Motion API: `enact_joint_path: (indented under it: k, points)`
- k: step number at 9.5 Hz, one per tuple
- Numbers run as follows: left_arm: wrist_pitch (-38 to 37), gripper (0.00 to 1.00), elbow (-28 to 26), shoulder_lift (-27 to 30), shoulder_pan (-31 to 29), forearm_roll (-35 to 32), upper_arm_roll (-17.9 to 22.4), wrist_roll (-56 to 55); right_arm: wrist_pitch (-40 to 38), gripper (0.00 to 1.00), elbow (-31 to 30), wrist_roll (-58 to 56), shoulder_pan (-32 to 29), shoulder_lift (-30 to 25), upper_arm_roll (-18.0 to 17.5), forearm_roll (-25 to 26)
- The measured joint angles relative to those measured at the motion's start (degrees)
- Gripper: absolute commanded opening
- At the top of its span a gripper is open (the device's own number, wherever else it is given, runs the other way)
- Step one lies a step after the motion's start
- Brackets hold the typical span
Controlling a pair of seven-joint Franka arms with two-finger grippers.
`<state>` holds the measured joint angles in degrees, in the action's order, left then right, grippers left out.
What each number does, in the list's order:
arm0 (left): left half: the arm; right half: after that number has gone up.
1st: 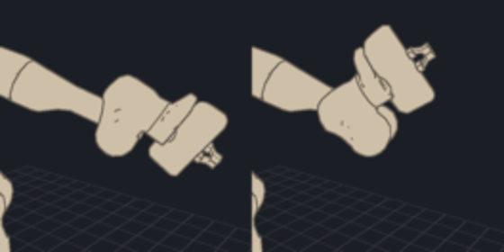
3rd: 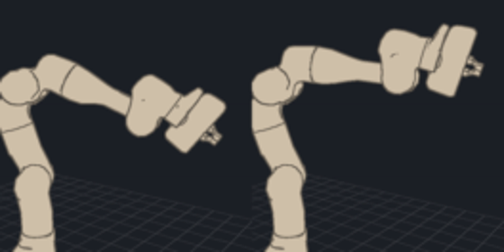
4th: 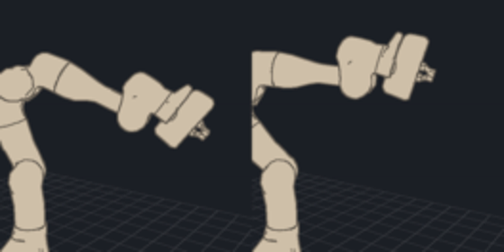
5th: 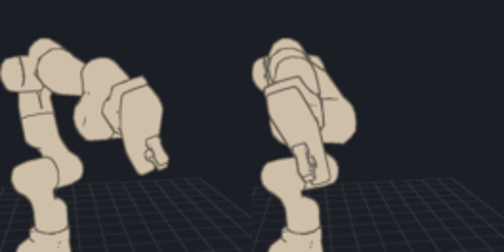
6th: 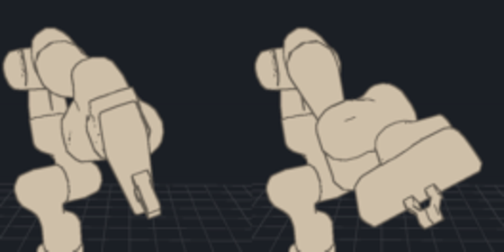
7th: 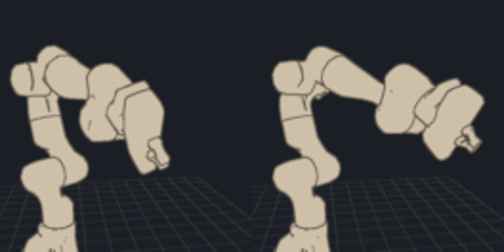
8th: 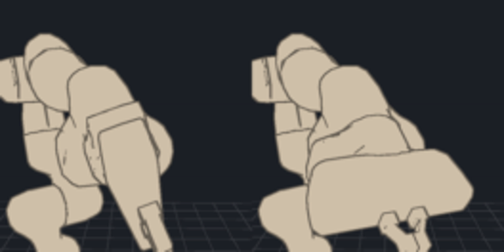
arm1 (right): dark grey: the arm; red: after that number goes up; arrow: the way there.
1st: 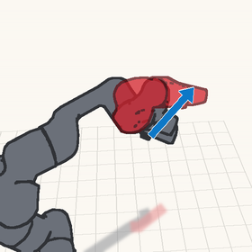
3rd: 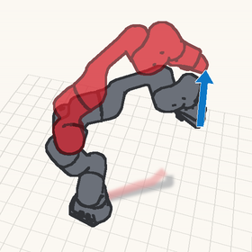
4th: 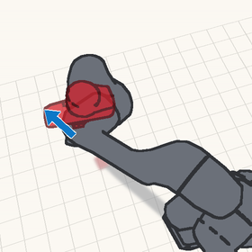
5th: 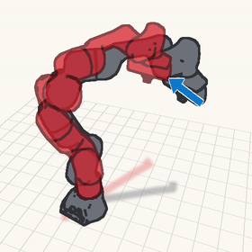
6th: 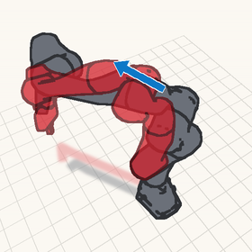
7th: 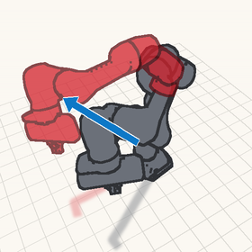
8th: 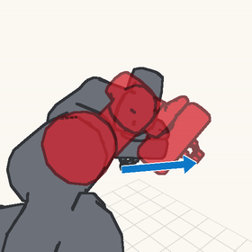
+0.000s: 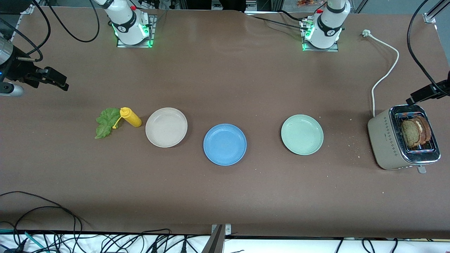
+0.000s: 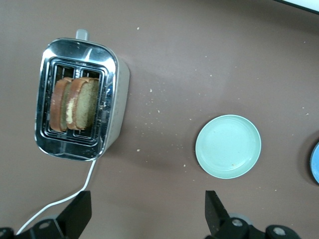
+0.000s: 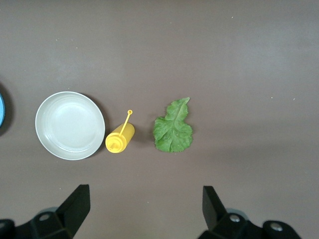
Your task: Make sandwich in blue plate with both arms
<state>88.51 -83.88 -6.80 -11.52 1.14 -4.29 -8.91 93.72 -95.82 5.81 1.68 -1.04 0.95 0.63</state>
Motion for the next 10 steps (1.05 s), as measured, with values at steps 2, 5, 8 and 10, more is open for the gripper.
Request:
enact_joint_path:
  k: [2,5,8,10]
  points:
    - [-0.09,1.0,0.0,0.0,-1.34,0.0,0.06,1.53,0.0,1.0,0.0,0.01,0.0,0.0,0.02,0.0]
    - [-0.42,1.0,-0.04,0.0,-1.35,0.0,-0.19,1.57,0.0,1.0,0.0,0.01,0.02,0.0,0.04,0.0]
    - [-0.62,1.0,-0.18,0.0,-1.34,0.0,-0.19,1.57,0.0,1.0,0.0,0.01,0.08,0.0,0.03,0.0]
    - [-0.67,1.0,-0.31,-0.01,-1.34,0.0,-0.19,1.57,0.0,1.0,0.0,0.01,0.24,0.0,0.02,0.0]
